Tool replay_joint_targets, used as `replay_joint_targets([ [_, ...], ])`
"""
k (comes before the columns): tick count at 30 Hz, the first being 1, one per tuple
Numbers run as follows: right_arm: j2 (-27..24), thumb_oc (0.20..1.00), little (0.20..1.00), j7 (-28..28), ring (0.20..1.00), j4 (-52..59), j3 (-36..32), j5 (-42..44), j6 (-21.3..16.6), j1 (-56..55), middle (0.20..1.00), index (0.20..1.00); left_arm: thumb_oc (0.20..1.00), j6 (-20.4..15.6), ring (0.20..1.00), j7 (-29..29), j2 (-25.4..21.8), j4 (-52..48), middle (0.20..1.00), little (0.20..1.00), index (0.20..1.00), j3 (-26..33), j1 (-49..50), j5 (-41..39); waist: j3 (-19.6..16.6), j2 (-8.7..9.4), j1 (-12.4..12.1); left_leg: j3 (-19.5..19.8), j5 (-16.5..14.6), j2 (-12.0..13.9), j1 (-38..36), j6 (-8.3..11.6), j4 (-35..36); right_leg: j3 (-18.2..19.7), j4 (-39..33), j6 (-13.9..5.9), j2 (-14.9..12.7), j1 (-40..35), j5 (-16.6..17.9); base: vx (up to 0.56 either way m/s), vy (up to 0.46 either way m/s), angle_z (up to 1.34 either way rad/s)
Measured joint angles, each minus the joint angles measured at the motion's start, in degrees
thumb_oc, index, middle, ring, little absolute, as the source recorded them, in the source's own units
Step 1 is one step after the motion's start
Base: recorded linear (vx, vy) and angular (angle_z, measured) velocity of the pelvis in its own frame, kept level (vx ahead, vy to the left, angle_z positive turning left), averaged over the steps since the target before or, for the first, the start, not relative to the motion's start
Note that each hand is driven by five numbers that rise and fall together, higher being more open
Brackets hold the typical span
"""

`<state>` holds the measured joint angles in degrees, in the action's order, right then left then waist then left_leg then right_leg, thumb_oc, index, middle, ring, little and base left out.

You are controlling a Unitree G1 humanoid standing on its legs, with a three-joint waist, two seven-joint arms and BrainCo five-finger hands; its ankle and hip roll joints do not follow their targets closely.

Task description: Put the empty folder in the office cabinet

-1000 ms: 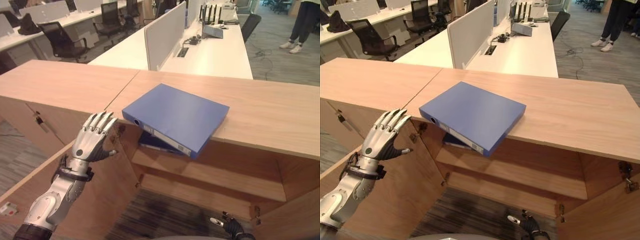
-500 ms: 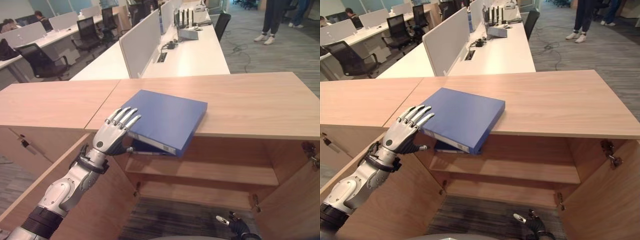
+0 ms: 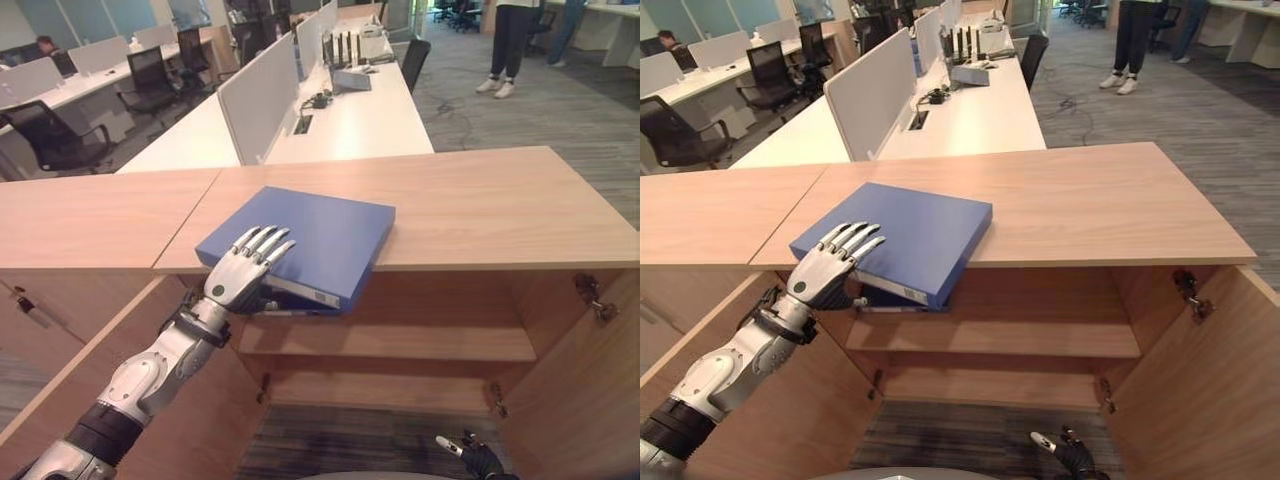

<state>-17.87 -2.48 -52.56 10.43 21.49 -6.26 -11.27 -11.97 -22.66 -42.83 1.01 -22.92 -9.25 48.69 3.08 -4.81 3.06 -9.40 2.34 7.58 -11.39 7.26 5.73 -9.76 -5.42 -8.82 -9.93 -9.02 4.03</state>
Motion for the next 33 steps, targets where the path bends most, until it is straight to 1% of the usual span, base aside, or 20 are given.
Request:
replay_joint_targets([
  [6,-0.01,1.0,1.0,-0.09,1.0,-1.57,-0.09,0.05,0.26,-0.03,1.0,1.0,1.0,0.06,1.0,1.09,0.03,0.05,1.0,1.0,1.0,-0.15,0.0,0.0,-0.01,0.46,-0.08,-0.17,0.06,-0.03,0.08,-0.17,0.0,0.2,-0.01,-0.05,0.02,0.19,0.06,0.0,0.0,-0.01],
  [7,0.07,1.0,1.0,-0.11,1.0,-1.6,-0.39,0.06,0.26,-0.06,1.0,1.0,1.0,0.1,1.0,1.11,0.23,0.24,1.0,1.0,1.0,-0.2,-0.02,-0.01,0.08,0.86,0.03,-0.32,-0.06,-0.02,0.12,-0.01,0.0,0.31,-0.01,-0.06,0.02,0.3,0.06,-0.01,-0.003,-0.04],
  [8,0.28,1.0,1.0,-0.1,1.0,-1.66,-1.17,0.1,0.26,-0.02,1.0,1.0,1.0,0.09,1.0,1.13,0.33,0.7,1.0,1.0,1.0,-0.37,-0.07,0.0,-0.23,0.46,0.0,-0.37,-0.06,-0.02,0.09,-0.01,0.0,0.38,-0.01,-0.05,0.02,0.31,0.07,-0.05,-0.002,-0.05],
  [9,0.4,1.0,1.0,-0.14,1.0,-1.74,-1.6,0.25,0.26,-0.01,1.0,1.0,1.0,0.17,1.0,1.18,0.33,1.32,1.0,1.0,1.0,-0.77,-0.07,0.0,-0.28,0.92,-0.07,-0.5,-0.05,-0.03,0.26,-0.04,0.0,0.47,0.0,-0.06,0.03,0.58,0.08,-0.01,-0.004,-0.11],
  [10,0.39,1.0,1.0,-0.25,1.0,-1.83,-1.72,0.64,0.26,0.12,1.0,1.0,1.0,0.54,1.0,1.28,0.3,1.54,1.0,1.0,1.0,-1.6,-0.07,0.0,-0.51,0.76,-0.15,-0.98,0.16,-0.03,0.25,-0.34,0.0,0.91,0.0,0.06,0.05,0.89,0.28,0.03,-0.004,-0.11],
  [12,0.47,1.0,1.0,-0.29,1.0,-1.93,-1.71,1.2,0.27,0.13,1.0,1.0,1.0,0.4,1.0,1.35,0.33,1.58,1.0,1.0,1.0,-1.91,-0.07,0.01,-0.43,0.98,-0.16,-1.06,-0.17,0.05,0.24,0.0,0.01,1.02,-0.01,-0.05,0.04,0.9,0.2,0.02,-0.002,-0.05],
  [15,0.54,1.0,1.0,-0.35,1.0,-2.28,-1.71,2.11,0.28,0.1,1.0,1.0,1.0,0.51,1.0,1.37,0.4,1.69,1.0,1.0,1.0,-1.92,-0.07,0.01,-0.34,1.38,0.22,-1.25,0.0,-0.01,0.17,-0.25,0.0,1.18,-0.01,-0.05,0.06,0.97,0.21,0.0,0.0,-0.01],
  [20,0.55,1.0,1.0,-0.38,1.0,-3.9,-1.71,2.14,0.36,0.13,1.0,1.0,1.0,0.59,1.0,1.38,0.4,2.08,1.0,1.0,1.0,-1.93,-0.07,0.02,-0.32,1.29,0.89,-1.31,-0.05,-0.01,0.18,-0.18,0.01,1.23,-0.01,-0.05,0.08,1.02,0.2,0.0,0.0,0.0],
  [21,0.55,1.0,1.0,-0.38,1.0,-3.89,-1.73,2.14,0.35,0.15,1.0,1.0,1.0,0.65,1.0,1.38,0.41,2.43,1.0,1.0,1.0,-1.94,-0.07,0.02,-0.33,1.27,1.06,-1.33,-0.24,0.0,0.17,0.08,0.01,1.24,-0.01,-0.05,0.08,1.01,0.2,0.0,0.0,0.0],
  [33,0.57,1.0,1.0,-0.87,1.0,-4.27,-1.88,2.14,0.37,0.14,1.0,1.0,1.0,0.99,1.0,1.61,0.4,2.47,1.0,1.0,1.0,-2.32,-0.99,0.05,-0.35,1.18,1.2,-1.44,-0.25,0.01,0.14,0.08,0.01,1.38,-0.01,-0.05,0.08,1.07,0.2,0.0,0.0,0.0],
])
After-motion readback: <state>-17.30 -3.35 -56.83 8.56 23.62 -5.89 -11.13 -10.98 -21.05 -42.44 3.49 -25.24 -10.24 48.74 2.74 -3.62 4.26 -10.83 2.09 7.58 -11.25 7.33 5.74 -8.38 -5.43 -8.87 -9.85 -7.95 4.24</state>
